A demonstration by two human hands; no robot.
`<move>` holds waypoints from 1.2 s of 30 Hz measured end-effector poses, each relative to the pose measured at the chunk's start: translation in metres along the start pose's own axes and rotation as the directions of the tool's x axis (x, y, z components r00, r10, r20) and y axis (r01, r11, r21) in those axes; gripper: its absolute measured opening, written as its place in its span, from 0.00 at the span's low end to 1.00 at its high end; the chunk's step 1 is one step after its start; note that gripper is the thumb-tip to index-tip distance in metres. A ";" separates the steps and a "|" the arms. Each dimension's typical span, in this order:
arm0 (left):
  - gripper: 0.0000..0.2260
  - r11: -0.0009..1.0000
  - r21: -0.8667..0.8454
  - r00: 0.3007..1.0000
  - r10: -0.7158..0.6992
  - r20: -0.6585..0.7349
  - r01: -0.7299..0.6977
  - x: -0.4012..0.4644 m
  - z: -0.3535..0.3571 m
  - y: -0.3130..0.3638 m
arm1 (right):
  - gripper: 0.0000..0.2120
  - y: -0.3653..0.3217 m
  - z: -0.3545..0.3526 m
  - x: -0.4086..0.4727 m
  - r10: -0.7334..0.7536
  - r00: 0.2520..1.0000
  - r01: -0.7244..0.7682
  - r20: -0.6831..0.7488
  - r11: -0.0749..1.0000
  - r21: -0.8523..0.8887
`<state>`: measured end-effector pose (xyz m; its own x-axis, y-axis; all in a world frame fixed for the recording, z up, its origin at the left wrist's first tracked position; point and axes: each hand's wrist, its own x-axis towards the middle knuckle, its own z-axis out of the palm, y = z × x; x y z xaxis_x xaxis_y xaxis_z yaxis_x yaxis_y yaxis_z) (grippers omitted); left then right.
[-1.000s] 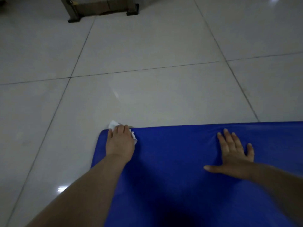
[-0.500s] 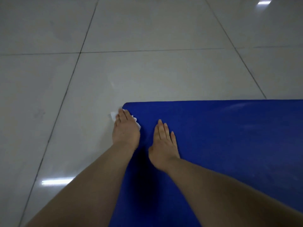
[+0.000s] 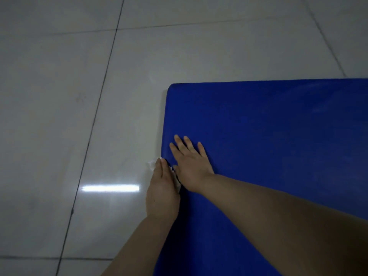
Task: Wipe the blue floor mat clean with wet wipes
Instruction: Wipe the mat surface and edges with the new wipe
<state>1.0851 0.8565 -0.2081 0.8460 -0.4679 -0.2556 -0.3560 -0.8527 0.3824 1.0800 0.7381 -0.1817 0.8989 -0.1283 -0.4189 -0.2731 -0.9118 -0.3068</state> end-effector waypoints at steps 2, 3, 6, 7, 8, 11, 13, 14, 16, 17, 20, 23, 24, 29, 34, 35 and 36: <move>0.29 0.998 0.070 1.000 -0.005 0.020 0.004 -0.022 0.003 -0.003 | 0.30 -0.006 0.011 -0.015 -0.017 1.000 0.018 0.007 1.000 -0.005; 0.31 0.990 0.134 0.999 0.047 0.027 -0.050 -0.033 0.010 -0.009 | 0.30 -0.009 0.018 -0.025 -0.030 0.999 0.030 0.013 1.000 -0.008; 0.31 0.957 0.289 0.998 0.018 0.058 -0.034 -0.071 0.024 -0.022 | 0.29 -0.016 0.034 -0.053 -0.080 0.996 0.081 0.026 0.997 -0.003; 0.30 0.964 0.266 0.998 -0.024 0.057 0.008 -0.087 0.025 -0.023 | 0.29 -0.017 0.040 -0.061 -0.096 0.995 0.096 0.029 0.995 0.003; 0.30 0.983 0.177 0.998 -0.060 0.034 0.053 -0.102 0.027 -0.027 | 0.28 -0.018 0.045 -0.068 -0.109 0.994 0.109 0.029 0.994 0.002; 0.32 0.984 0.118 0.991 -0.133 -0.022 0.134 -0.137 0.036 -0.032 | 0.28 -0.021 0.055 -0.084 -0.127 0.992 0.128 0.026 0.992 -0.016; 0.20 0.957 0.290 1.000 -0.010 0.023 0.003 -0.156 0.038 -0.035 | 0.28 -0.023 0.058 -0.093 -0.138 0.990 0.139 0.034 0.990 -0.015; 0.20 0.955 0.295 0.999 -0.008 0.040 -0.005 -0.164 0.041 -0.038 | 0.28 -0.024 0.060 -0.097 -0.145 0.989 0.146 0.042 0.989 -0.011; 0.24 0.957 0.291 0.988 -0.044 0.146 0.000 -0.191 0.041 -0.036 | 0.29 -0.027 0.063 -0.107 -0.161 0.985 0.161 0.058 0.987 0.002; 0.25 0.959 0.283 0.981 -0.046 0.191 -0.010 -0.204 0.048 -0.045 | 0.29 -0.027 0.064 -0.111 -0.166 0.984 0.166 0.061 0.986 0.008; 0.23 0.948 0.294 0.961 -0.183 0.207 0.117 -0.216 0.057 -0.052 | 0.33 -0.026 0.064 -0.119 -0.150 0.984 0.148 0.092 0.989 0.021; 0.31 0.948 0.182 0.949 -0.288 0.128 0.263 -0.214 0.057 -0.041 | 0.41 -0.017 0.064 -0.121 -0.147 0.971 0.145 0.190 0.989 0.024; 0.35 0.950 0.144 0.955 -0.288 0.071 0.276 -0.212 0.055 -0.038 | 0.42 -0.014 0.064 -0.121 -0.158 0.964 0.156 0.213 0.987 0.026; 0.25 0.898 0.429 0.995 -0.076 -0.072 0.100 -0.201 0.064 -0.061 | 0.42 -0.013 0.066 -0.117 -0.181 0.956 0.170 0.231 0.983 0.065; 0.20 0.965 0.213 0.986 -0.164 0.041 0.152 -0.193 0.036 -0.032 | 0.42 -0.007 0.067 -0.110 -0.191 0.948 0.181 0.255 0.981 0.063; 0.20 0.962 0.153 0.972 -0.233 0.016 0.228 -0.194 0.028 -0.030 | 0.42 -0.008 0.066 -0.110 -0.186 0.946 0.179 0.267 0.983 0.048; 0.19 0.954 0.122 0.961 -0.275 -0.015 0.275 -0.194 0.018 -0.026 | 0.42 -0.009 0.065 -0.111 -0.179 0.944 0.175 0.278 0.984 0.041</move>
<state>0.9232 0.9652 -0.1846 0.9173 -0.2113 -0.3375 -0.1551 -0.9702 0.1861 0.9607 0.7861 -0.1886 0.8019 0.1508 -0.5781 -0.1254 -0.9036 -0.4097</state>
